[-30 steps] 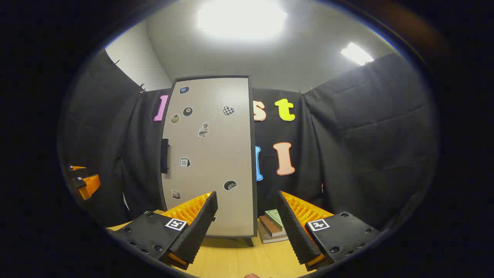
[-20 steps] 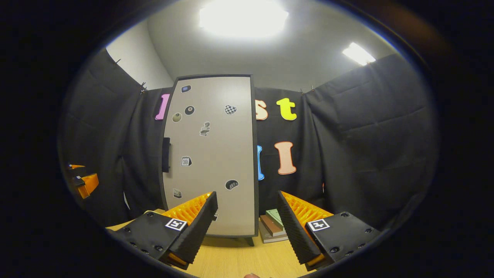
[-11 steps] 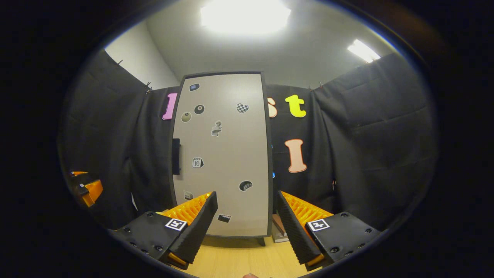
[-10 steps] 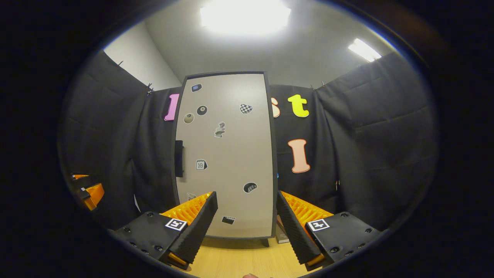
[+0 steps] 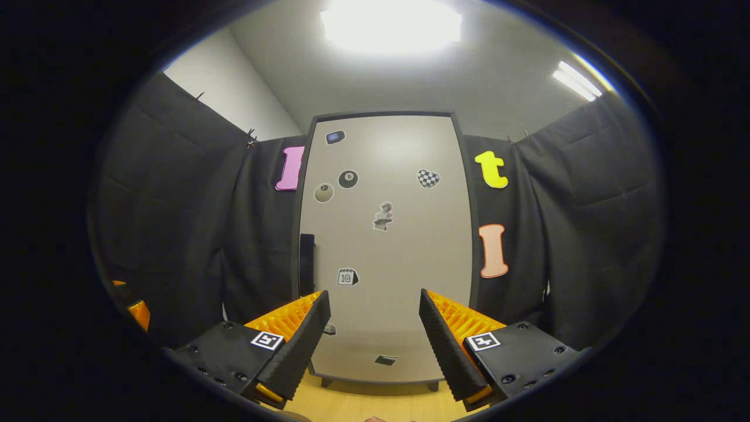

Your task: Open the cabinet door with the right hand, grasp the bottle in the cabinet with the left hand and place it on the coaster, then close the cabinet door with the right hand.

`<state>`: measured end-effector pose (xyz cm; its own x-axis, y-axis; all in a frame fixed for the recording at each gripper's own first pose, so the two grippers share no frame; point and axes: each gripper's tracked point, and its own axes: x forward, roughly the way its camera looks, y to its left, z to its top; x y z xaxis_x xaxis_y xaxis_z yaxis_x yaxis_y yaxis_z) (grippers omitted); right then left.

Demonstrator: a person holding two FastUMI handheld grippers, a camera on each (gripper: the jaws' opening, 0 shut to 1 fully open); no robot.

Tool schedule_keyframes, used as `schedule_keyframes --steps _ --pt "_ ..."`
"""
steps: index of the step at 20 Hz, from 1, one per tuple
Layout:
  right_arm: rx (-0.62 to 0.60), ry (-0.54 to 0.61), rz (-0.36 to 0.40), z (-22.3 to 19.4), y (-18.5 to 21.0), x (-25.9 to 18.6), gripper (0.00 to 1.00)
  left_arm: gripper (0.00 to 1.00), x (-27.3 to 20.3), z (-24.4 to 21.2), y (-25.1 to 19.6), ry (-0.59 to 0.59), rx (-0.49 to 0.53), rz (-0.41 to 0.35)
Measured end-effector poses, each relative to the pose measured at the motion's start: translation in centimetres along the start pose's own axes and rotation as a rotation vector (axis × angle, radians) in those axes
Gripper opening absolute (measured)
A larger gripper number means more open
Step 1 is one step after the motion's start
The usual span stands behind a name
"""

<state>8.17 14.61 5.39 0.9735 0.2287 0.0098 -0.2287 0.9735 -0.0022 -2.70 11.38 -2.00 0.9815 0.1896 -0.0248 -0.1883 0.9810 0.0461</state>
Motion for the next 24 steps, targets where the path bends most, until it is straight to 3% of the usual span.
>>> schedule_keyframes --steps 6,17,24 --pt "0.003 0.025 0.057 0.1 4.2 4.0 0.97 0.85 -1.1 -1.1 5.2 0.023 0.015 0.097" --pt "-0.021 0.077 0.079 -0.6 9.3 11.7 0.98 0.82 -3.0 -3.2 12.8 0.065 0.018 0.246" --pt "-0.070 0.138 0.078 -1.8 11.6 16.4 0.98 0.82 -3.8 -4.4 15.2 0.094 0.023 0.307"
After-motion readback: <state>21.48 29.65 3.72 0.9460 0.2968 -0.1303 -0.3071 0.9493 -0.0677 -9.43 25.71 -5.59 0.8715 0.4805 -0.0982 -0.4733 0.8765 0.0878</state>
